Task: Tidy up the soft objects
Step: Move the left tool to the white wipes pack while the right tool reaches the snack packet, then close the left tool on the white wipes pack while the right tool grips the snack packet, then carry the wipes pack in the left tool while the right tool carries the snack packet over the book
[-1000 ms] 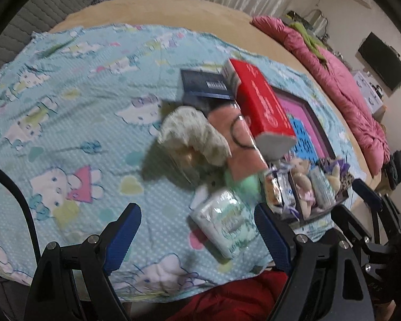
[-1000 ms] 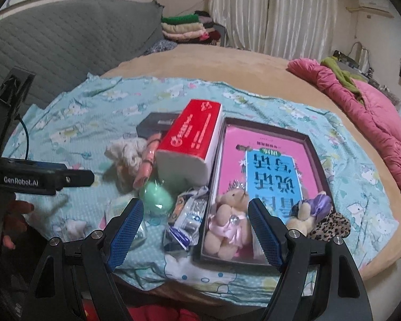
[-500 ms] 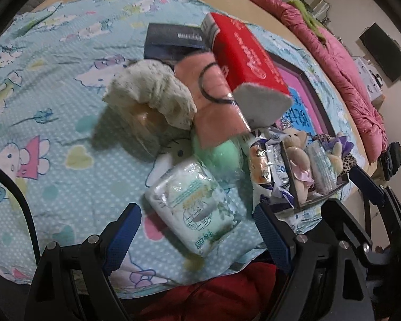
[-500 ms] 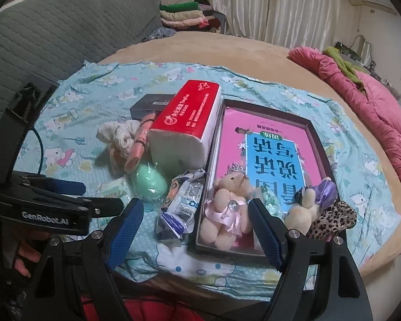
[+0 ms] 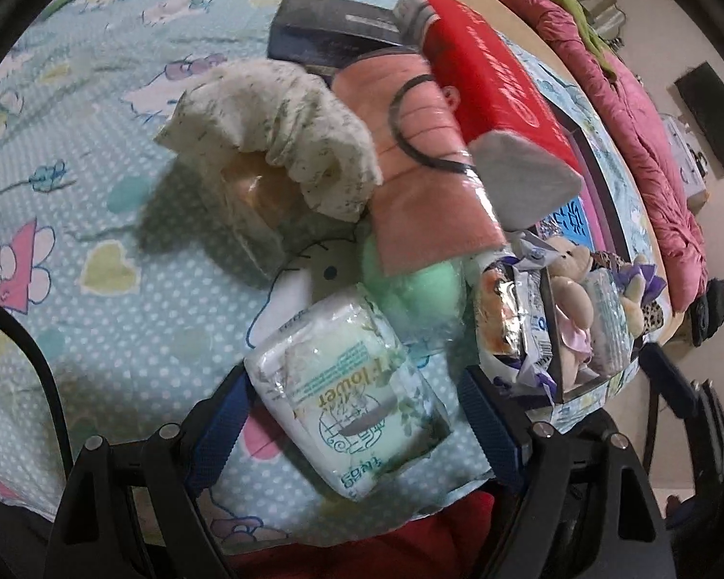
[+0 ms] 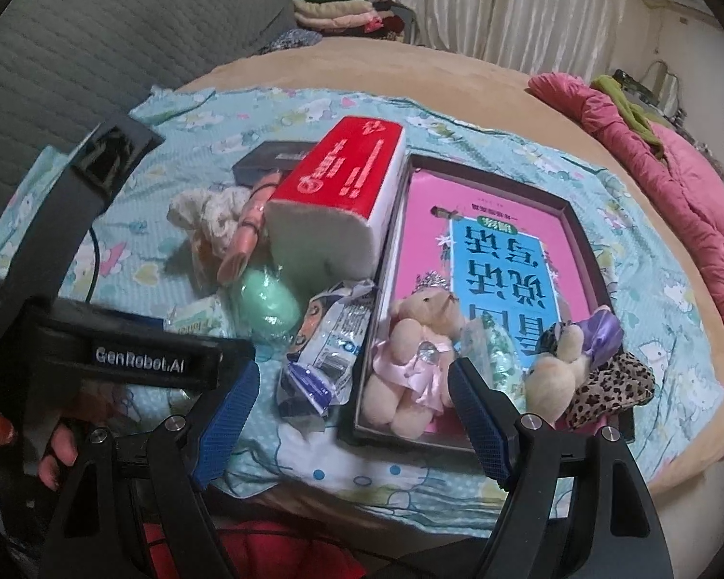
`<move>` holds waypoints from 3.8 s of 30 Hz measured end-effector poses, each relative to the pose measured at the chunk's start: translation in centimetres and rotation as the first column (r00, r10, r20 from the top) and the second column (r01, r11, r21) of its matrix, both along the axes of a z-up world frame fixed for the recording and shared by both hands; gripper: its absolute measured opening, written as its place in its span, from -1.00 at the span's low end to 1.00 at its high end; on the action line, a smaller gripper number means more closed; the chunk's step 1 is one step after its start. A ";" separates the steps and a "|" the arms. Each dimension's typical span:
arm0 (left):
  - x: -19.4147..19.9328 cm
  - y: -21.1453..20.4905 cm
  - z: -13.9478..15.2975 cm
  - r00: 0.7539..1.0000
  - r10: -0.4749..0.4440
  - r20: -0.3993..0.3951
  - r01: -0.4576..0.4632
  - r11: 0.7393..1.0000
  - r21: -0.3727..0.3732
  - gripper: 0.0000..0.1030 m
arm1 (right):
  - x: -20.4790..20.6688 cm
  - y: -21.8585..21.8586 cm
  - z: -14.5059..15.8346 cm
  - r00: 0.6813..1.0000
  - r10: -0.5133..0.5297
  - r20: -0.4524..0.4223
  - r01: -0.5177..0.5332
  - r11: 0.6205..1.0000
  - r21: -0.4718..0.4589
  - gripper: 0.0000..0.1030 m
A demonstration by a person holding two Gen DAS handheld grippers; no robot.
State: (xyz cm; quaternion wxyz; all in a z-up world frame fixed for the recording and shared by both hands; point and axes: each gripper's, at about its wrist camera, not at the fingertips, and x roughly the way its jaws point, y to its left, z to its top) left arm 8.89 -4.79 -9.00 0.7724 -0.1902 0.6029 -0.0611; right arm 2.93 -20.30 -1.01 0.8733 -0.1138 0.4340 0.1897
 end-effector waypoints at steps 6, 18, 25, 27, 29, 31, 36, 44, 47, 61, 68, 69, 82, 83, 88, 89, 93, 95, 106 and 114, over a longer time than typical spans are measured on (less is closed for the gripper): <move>-0.1 0.9 -0.4 1.000 0.014 -0.012 -0.014 1.000 -0.004 0.36 | -0.2 1.8 -1.0 0.999 0.048 -0.001 -0.048 0.996 -0.073 0.58; -0.6 3.8 -0.4 0.999 0.034 0.008 -0.033 0.996 -0.089 0.17 | 0.6 5.7 -4.2 0.995 0.095 0.039 -0.080 0.956 -0.282 0.58; -1.4 6.6 0.3 0.997 0.080 0.018 -0.078 0.992 -0.095 0.17 | 1.3 7.4 -5.7 0.987 0.138 0.083 -0.098 0.924 -0.370 0.53; -1.5 7.1 0.5 0.996 0.088 0.023 -0.086 0.992 -0.093 0.17 | 1.5 7.7 -6.1 0.986 0.143 0.088 -0.096 0.913 -0.397 0.49; -1.7 7.5 0.7 0.995 0.094 0.031 -0.091 0.993 -0.081 0.17 | 1.7 8.1 -6.7 0.984 0.152 0.092 -0.099 0.898 -0.428 0.39; -1.8 7.8 0.7 0.995 0.098 0.035 -0.095 0.992 -0.080 0.17 | 1.8 8.5 -7.1 0.982 0.156 0.103 -0.092 0.882 -0.463 0.27; -1.6 7.4 0.6 0.995 0.096 0.036 -0.093 0.993 -0.068 0.16 | 2.3 9.1 -8.1 0.973 0.182 0.143 -0.080 0.844 -0.530 0.15; -1.5 6.4 1.2 0.996 0.072 0.054 -0.068 0.996 -0.063 0.16 | 2.5 7.4 -6.0 0.972 0.169 0.165 -0.087 0.905 -0.417 -0.33; -1.6 6.0 1.6 0.996 0.058 0.070 -0.054 0.997 -0.060 0.15 | 2.3 5.9 -3.8 0.972 0.145 0.184 -0.083 0.948 -0.308 -0.42; -2.4 4.5 5.4 0.986 0.026 0.164 -0.026 1.000 -0.002 0.14 | 2.3 0.5 0.6 0.990 0.012 0.138 -0.026 0.995 0.099 -0.44; -3.0 2.9 7.4 0.978 -0.003 0.209 -0.004 0.999 0.034 0.14 | 1.4 -1.4 2.1 0.986 -0.031 0.162 -0.001 0.981 0.194 -0.44; -3.1 2.6 7.6 0.977 -0.008 0.215 0.000 0.999 0.040 0.14 | 1.4 -1.7 2.4 0.986 -0.039 0.165 0.004 0.978 0.207 -0.44; -3.0 -3.1 11.1 0.952 -0.130 0.278 0.109 0.990 0.090 0.13 | 1.2 -6.8 4.5 0.966 -0.160 0.202 0.086 0.938 0.335 -0.44; -3.0 -3.5 11.4 0.949 -0.136 0.283 0.114 0.989 0.091 0.13 | 1.2 -7.3 4.6 0.964 -0.172 0.204 0.094 0.935 0.342 -0.44; -2.5 -5.1 12.4 0.940 -0.162 0.301 0.137 0.985 0.104 0.13 | 1.5 -9.3 4.9 0.954 -0.222 0.202 0.134 0.918 0.374 -0.44; -2.4 -5.3 12.6 0.938 -0.168 0.304 0.142 0.984 0.106 0.13 | 1.5 -9.8 5.0 0.950 -0.237 0.204 0.146 0.913 0.382 -0.44; -2.1 -6.6 13.4 0.926 -0.191 0.325 0.163 0.980 0.112 0.13 | 1.6 -11.3 5.4 0.938 -0.277 0.211 0.175 0.899 0.400 -0.44; -1.9 -7.1 13.8 0.920 -0.203 0.336 0.173 0.978 0.117 0.13 | 1.6 -11.9 5.5 0.933 -0.290 0.212 0.186 0.895 0.406 -0.44; -0.3 -10.4 14.7 0.899 -0.256 0.356 0.222 0.966 0.134 0.13 | 1.7 -15.2 6.3 0.901 -0.374 0.221 0.250 0.862 0.442 -0.44; 0.3 -12.7 13.5 0.892 -0.308 0.332 0.267 0.950 0.164 0.13 | 1.5 -17.8 6.8 0.867 -0.439 0.235 0.300 0.838 0.456 -0.44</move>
